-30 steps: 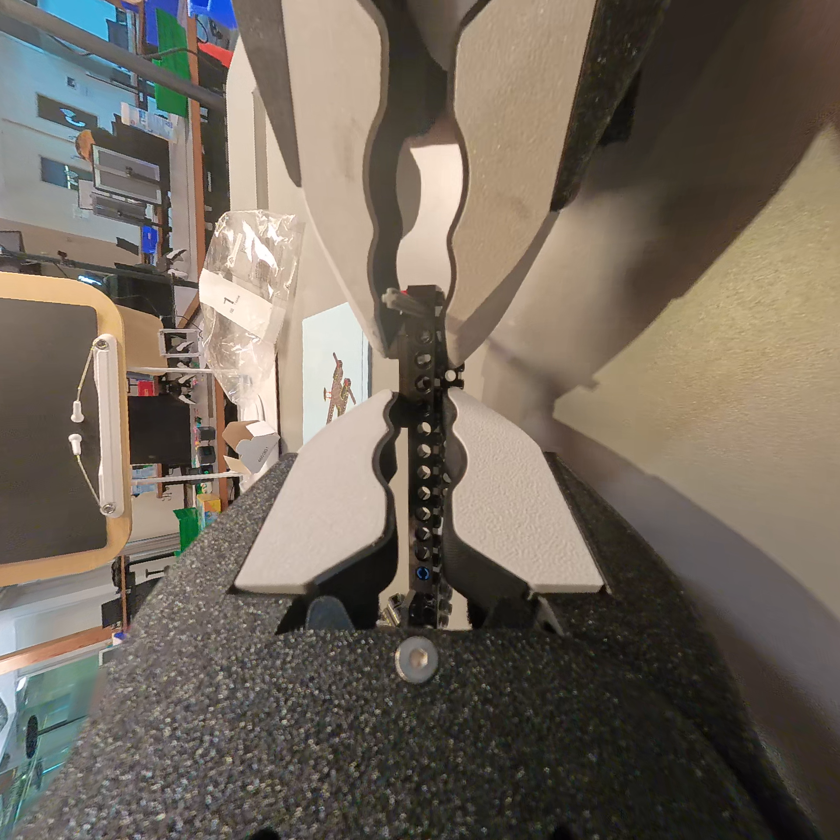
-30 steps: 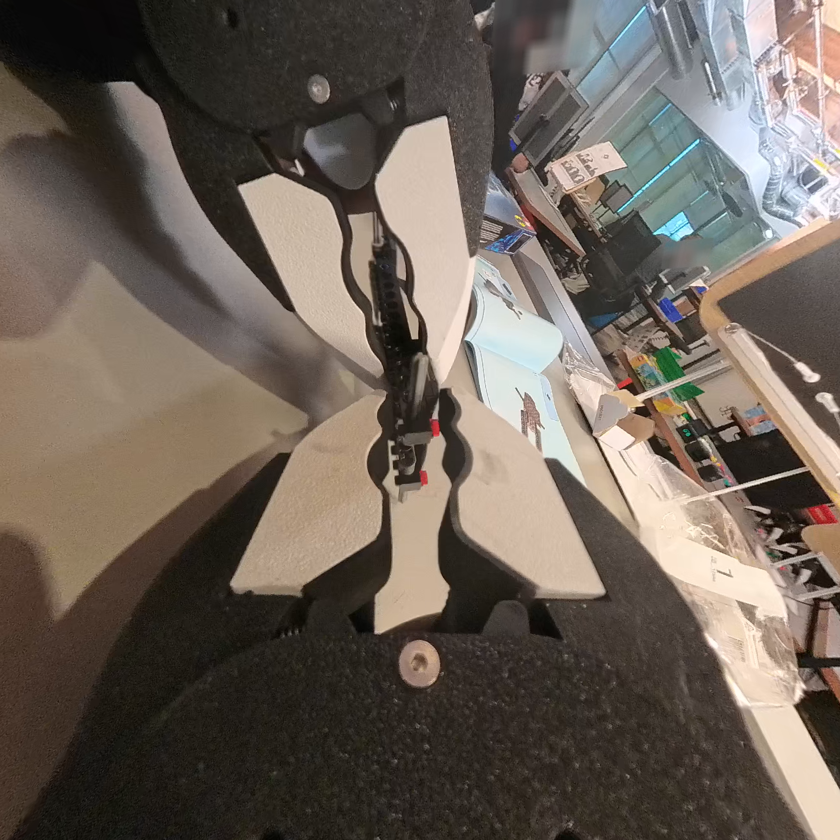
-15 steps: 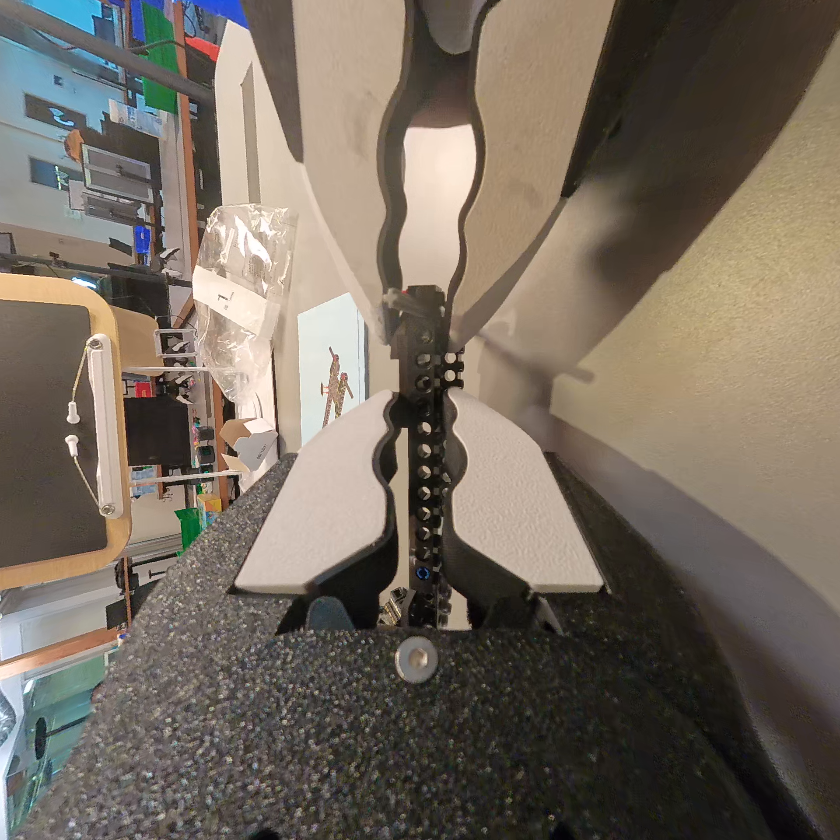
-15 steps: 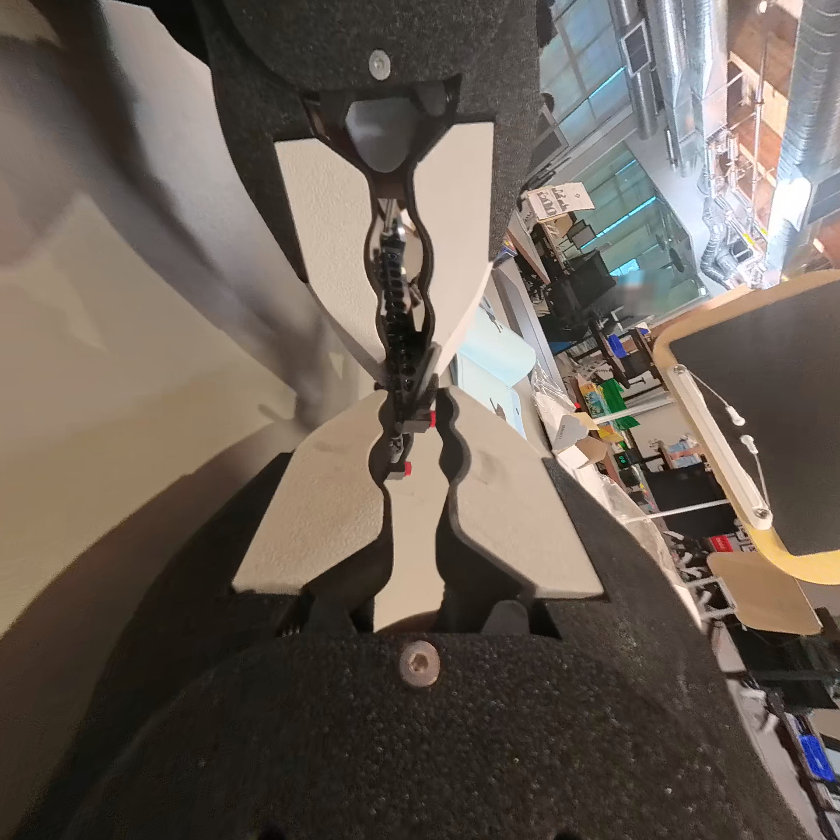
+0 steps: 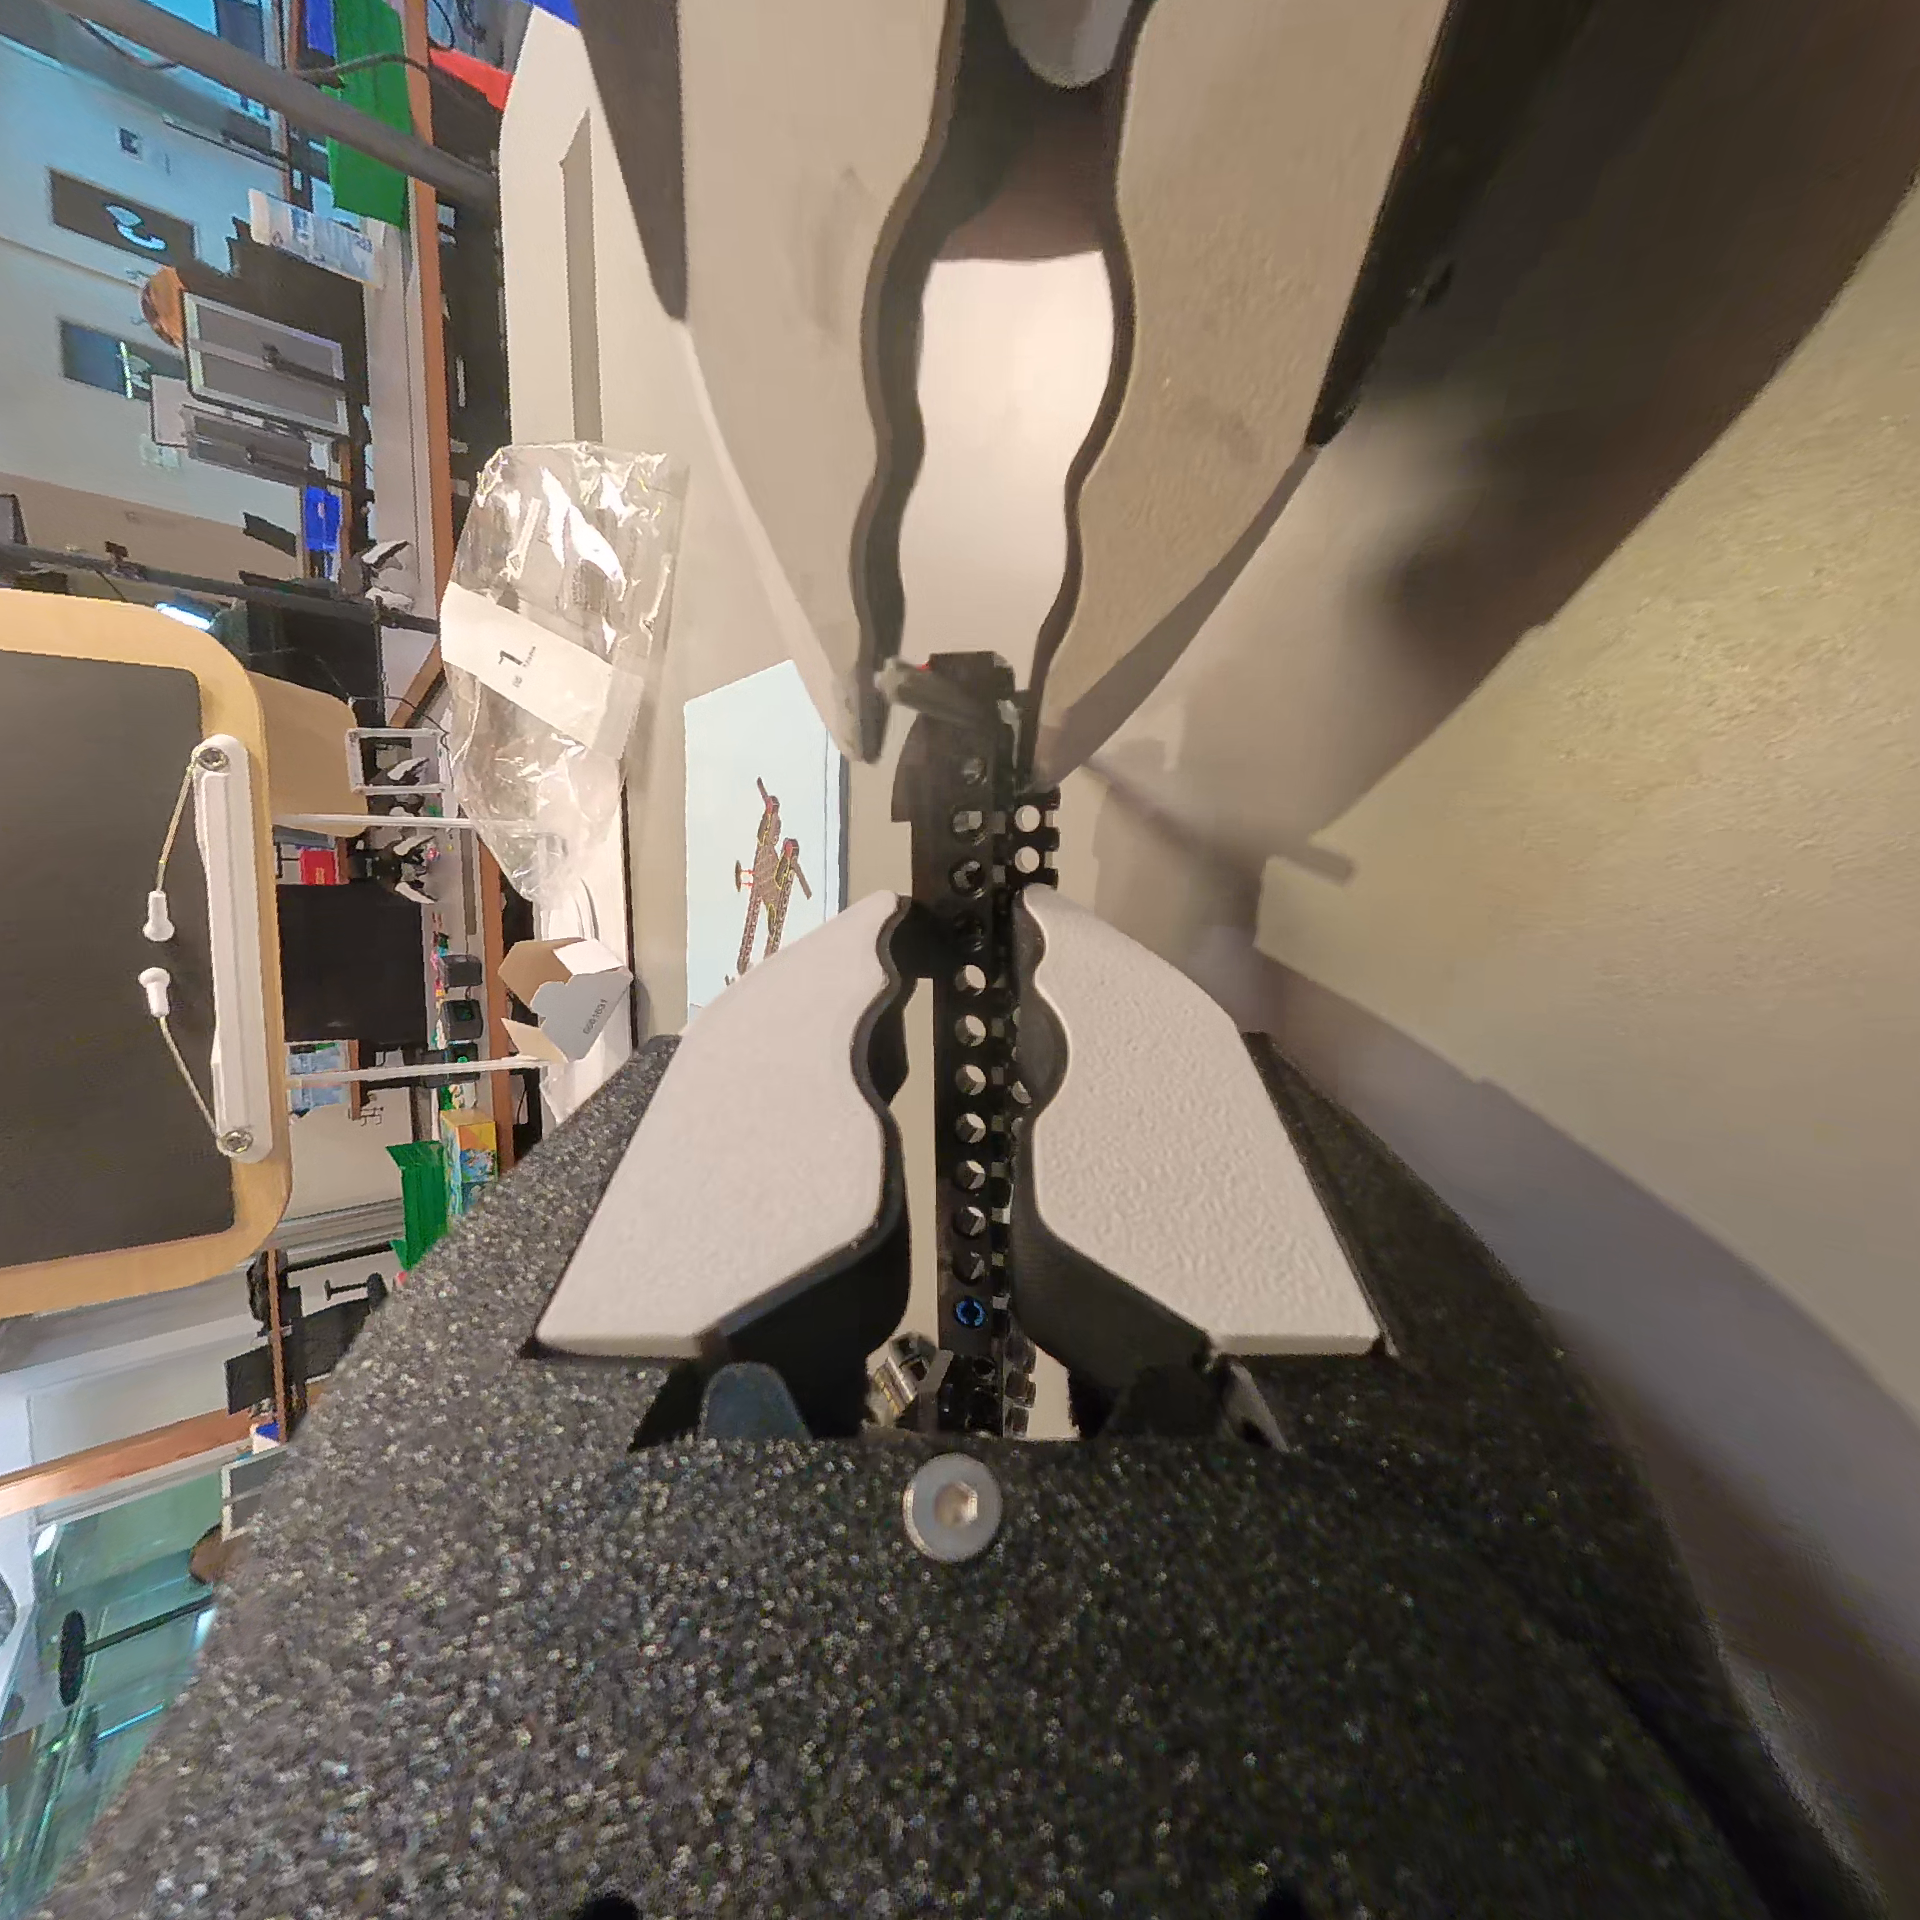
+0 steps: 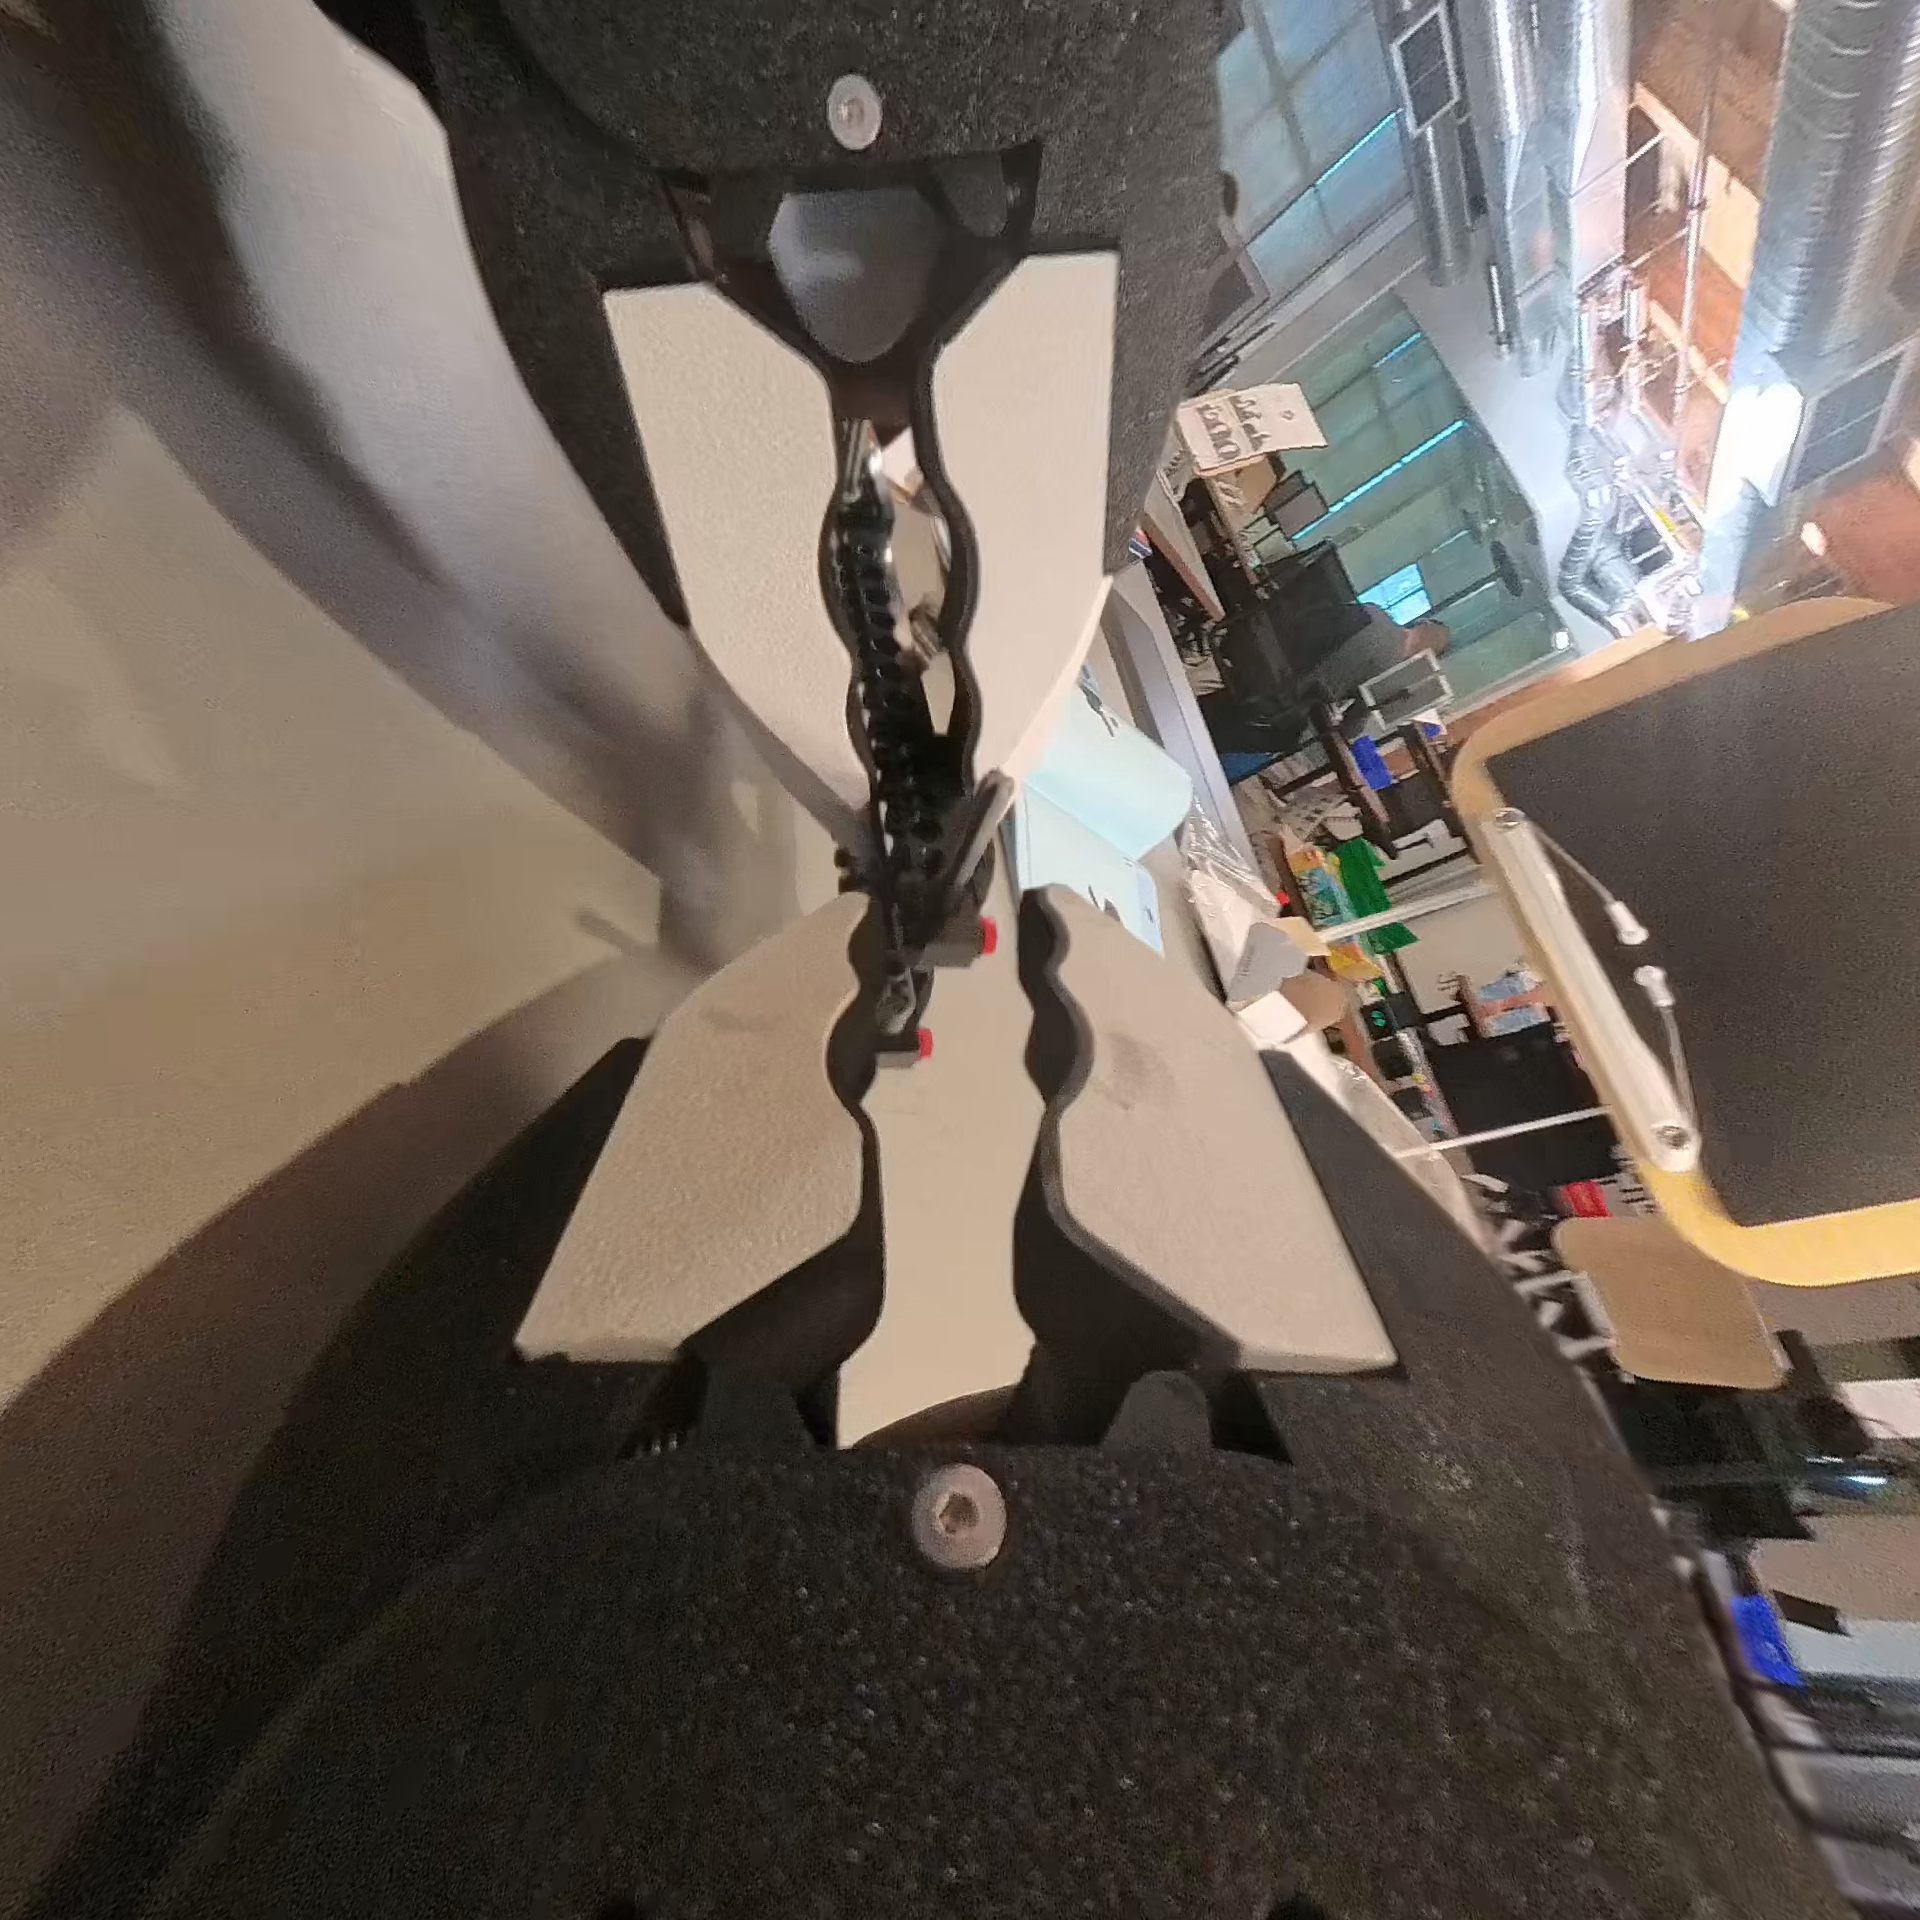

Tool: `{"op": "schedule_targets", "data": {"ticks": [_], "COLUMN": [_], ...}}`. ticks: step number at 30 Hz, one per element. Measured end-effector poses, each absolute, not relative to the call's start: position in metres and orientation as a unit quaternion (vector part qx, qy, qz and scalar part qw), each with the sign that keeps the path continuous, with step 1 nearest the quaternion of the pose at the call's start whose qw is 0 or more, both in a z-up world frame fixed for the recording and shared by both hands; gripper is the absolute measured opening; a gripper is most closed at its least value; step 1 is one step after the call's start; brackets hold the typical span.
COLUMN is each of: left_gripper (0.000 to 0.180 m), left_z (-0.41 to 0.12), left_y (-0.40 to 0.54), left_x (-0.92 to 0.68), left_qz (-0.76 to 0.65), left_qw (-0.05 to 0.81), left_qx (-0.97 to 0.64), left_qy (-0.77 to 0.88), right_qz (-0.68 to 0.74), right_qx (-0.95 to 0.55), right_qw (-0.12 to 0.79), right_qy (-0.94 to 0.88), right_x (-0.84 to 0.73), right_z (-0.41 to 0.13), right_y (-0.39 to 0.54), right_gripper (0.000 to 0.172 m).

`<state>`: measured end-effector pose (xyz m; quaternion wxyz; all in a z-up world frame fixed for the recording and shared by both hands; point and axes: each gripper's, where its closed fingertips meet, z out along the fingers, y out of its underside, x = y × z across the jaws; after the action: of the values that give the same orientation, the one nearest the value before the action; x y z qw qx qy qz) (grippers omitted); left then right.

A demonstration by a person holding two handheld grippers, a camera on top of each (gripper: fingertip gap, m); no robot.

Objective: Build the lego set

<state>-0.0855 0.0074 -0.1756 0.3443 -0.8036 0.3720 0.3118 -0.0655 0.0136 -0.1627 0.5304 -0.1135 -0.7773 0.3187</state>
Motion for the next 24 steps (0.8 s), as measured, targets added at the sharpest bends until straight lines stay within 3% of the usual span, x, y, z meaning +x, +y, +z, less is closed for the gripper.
{"op": "schedule_targets", "data": {"ticks": [6, 14, 24], "left_gripper": [0.016, 0.017, 0.017], "left_z": [-0.1763, -0.1755, -0.1766], "left_y": [0.0068, 0.0075, 0.0069], "left_x": [-0.0877, -0.0866, -0.0883], "left_qz": [0.321, 0.333, 0.333], "left_qw": [0.343, 0.351, 0.350], "left_qx": [-0.798, -0.786, -0.785], "left_qy": [0.378, 0.385, 0.389], "right_qz": [0.297, 0.331, 0.322], "right_qx": [-0.095, -0.087, -0.085], "right_qw": [0.539, 0.530, 0.536], "right_qy": [-0.782, -0.776, -0.776], "right_x": [-0.0643, -0.0594, -0.0627], "right_z": [-0.1681, -0.1615, -0.1635], "right_y": [0.0172, 0.0148, 0.0131], "right_gripper": [0.039, 0.016, 0.015]}}
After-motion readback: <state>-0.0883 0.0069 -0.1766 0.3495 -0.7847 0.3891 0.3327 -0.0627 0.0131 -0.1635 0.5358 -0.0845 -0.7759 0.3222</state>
